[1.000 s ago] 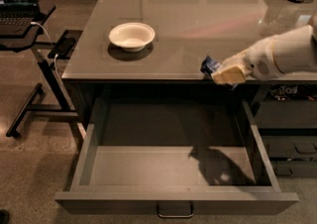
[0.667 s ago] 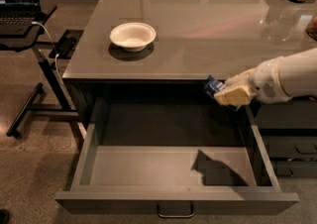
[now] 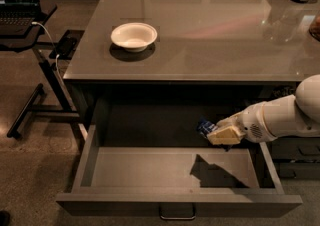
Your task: Place rxbar blueberry into top drawer
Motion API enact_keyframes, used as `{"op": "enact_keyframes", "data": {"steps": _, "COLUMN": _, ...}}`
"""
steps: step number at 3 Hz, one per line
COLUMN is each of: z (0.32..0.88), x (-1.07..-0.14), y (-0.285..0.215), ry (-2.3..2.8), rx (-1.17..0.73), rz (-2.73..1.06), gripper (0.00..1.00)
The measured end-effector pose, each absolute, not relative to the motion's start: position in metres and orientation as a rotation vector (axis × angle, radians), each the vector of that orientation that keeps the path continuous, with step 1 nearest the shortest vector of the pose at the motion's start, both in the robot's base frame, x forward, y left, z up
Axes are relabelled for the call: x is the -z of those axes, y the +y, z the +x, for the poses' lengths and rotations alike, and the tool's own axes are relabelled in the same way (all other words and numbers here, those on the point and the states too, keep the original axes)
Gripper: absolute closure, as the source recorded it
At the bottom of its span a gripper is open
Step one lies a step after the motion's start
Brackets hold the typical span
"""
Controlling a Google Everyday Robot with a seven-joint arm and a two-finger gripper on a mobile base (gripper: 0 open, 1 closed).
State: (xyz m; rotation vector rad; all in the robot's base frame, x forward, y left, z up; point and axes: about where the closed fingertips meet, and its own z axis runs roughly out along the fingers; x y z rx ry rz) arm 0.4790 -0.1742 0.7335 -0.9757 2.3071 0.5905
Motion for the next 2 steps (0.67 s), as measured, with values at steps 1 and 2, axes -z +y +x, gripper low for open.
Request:
{"op": "enact_keyframes", "data": {"steps": 1, "z": 0.484, "x": -0.732, "y": -0.167, "ry": 2.299, "rx": -0.579, "rz": -0.983, "gripper": 1.0}}
{"op": "enact_keyframes", "data": {"steps": 2, "z": 0.496, "x": -0.702, "y": -0.147, "ry": 2.309, "rx": -0.579, "rz": -0.973, "gripper": 1.0}}
